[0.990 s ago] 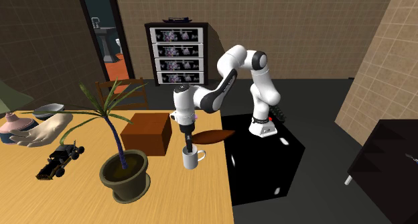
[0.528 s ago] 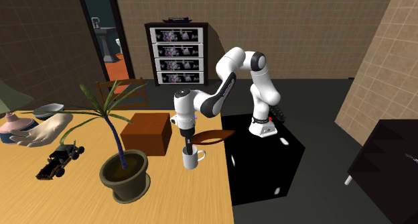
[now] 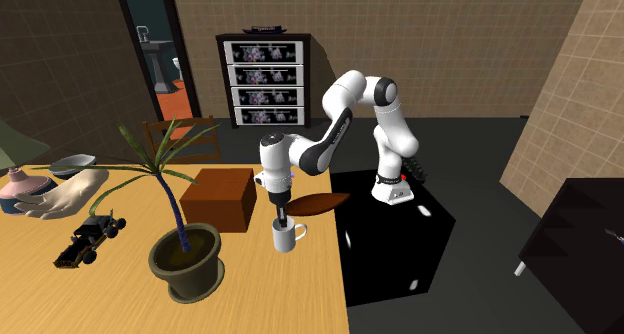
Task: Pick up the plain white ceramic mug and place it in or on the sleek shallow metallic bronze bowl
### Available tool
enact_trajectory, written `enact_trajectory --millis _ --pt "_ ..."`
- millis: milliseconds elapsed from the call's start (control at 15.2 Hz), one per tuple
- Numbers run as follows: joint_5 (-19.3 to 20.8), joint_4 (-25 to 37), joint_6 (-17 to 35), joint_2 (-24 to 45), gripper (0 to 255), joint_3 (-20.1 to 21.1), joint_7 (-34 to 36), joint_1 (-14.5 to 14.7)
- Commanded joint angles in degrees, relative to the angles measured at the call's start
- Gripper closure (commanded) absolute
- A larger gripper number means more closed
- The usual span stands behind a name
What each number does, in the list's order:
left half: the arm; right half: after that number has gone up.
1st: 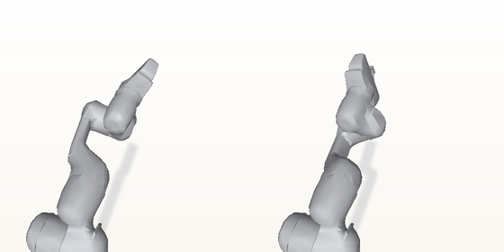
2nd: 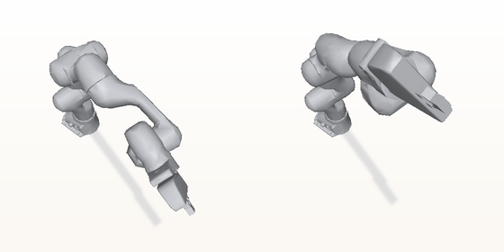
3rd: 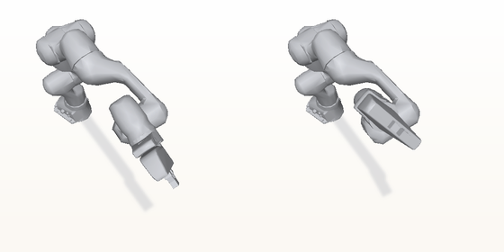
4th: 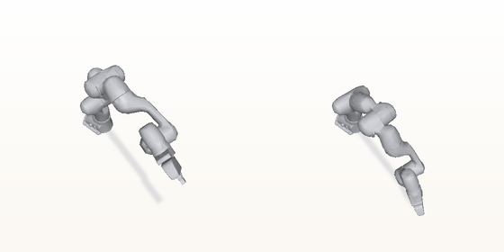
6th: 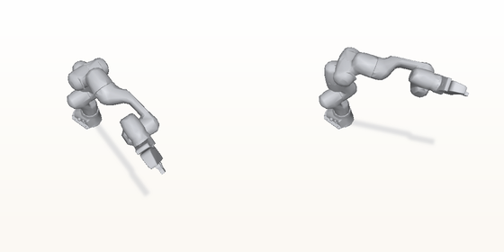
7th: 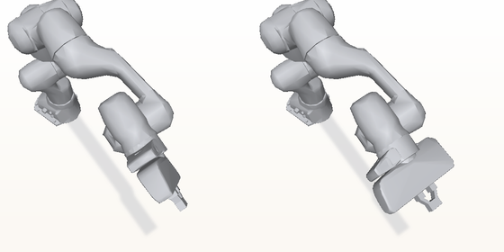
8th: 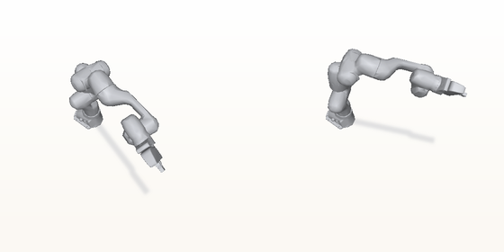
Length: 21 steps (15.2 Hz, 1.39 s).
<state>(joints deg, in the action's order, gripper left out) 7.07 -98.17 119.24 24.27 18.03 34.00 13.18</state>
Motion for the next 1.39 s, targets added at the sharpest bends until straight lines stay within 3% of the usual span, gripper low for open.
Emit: enact_trajectory --millis 0,330,1320 --pt "0.0 0.0 0.0 0.0 255 0.0 0.0 0.0" --pt "0.0 0.0 0.0 0.0 255 0.0 0.0 0.0" --pt "-1.5 6.3 -10.0 -3.8 255 0.7 -0.8 -0.3"
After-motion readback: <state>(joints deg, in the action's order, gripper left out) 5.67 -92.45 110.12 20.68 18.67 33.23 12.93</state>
